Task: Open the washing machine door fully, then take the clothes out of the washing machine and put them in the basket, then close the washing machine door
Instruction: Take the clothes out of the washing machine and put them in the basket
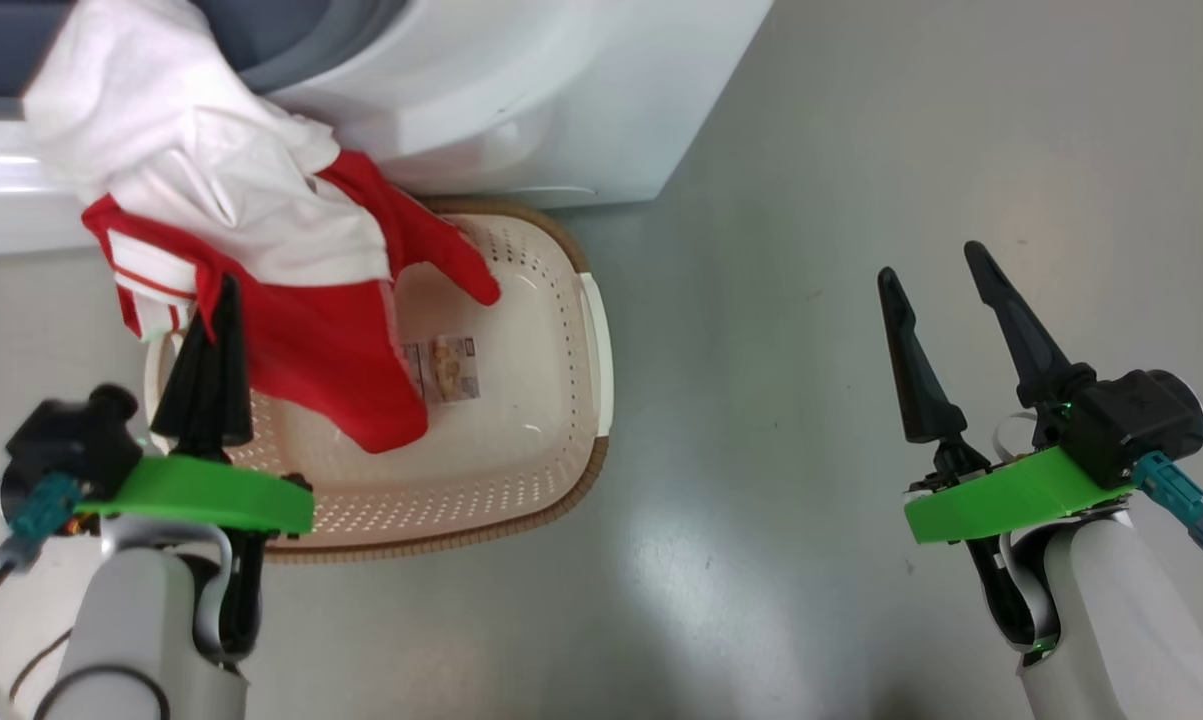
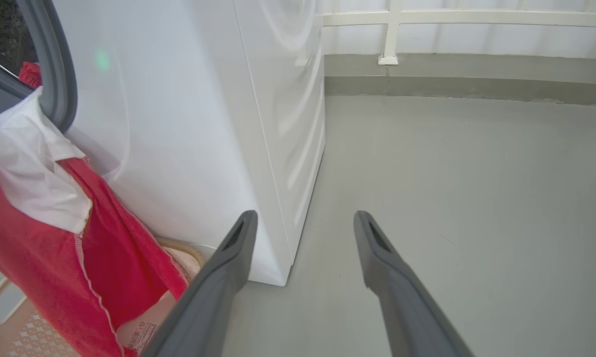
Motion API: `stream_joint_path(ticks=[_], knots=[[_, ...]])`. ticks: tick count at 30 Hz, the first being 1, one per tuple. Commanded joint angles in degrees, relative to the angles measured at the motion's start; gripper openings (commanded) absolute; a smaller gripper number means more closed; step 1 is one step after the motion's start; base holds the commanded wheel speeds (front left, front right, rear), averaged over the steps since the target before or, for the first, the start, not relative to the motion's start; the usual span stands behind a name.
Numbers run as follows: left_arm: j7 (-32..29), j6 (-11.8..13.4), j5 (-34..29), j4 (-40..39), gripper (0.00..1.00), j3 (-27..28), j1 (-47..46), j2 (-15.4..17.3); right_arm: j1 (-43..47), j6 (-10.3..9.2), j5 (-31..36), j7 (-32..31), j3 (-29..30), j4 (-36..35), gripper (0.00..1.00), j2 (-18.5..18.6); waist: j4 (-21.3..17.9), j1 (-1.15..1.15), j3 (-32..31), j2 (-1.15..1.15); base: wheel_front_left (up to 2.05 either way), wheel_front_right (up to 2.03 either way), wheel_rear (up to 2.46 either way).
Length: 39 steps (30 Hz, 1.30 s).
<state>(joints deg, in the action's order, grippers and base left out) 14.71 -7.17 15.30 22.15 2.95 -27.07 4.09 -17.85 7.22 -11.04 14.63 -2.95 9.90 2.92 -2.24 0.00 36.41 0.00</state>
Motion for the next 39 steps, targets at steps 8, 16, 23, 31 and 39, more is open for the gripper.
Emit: stream_joint_path(ticks=[8,16,23,31,39], knots=[[0.29,-0.32,-1.23,10.35,0.00,-0.66,-5.33,3.30,-0.68,0.26,-1.21,0.37,-1.55,-1.99,1.00,-0.04,-1.40,0.00,3.71,0.00,0.00,0.00,0.00],[0.29,-0.32,-1.16,20.82,0.00,-3.05,-9.76,4.42,-1.79,0.26,-1.57,0.37,-1.65,-2.40,1.00,-0.04,-2.08,0.00,6.44,0.00,0.00,0.00,0.00],[0.29,-0.32,0.05,28.58,0.00,-6.13,-13.24,5.00,-2.20,0.26,-1.52,0.37,-1.87,-2.83,1.00,-0.04,-2.31,0.00,8.34,0.00,0.00,0.00,0.00],[0.29,-0.32,2.73,35.98,0.00,-11.40,-17.08,5.71,-2.41,0.26,-1.39,0.37,-2.42,-2.99,1.00,-0.04,-2.69,0.00,10.07,0.00,0.00,0.00,0.00],[0.29,-0.32,8.37,41.35,0.00,-18.22,-20.31,7.13,-2.49,0.26,-1.29,0.37,-2.70,-3.23,1.00,-0.04,-3.47,0.00,11.17,0.00,0.00,0.00,0.00]])
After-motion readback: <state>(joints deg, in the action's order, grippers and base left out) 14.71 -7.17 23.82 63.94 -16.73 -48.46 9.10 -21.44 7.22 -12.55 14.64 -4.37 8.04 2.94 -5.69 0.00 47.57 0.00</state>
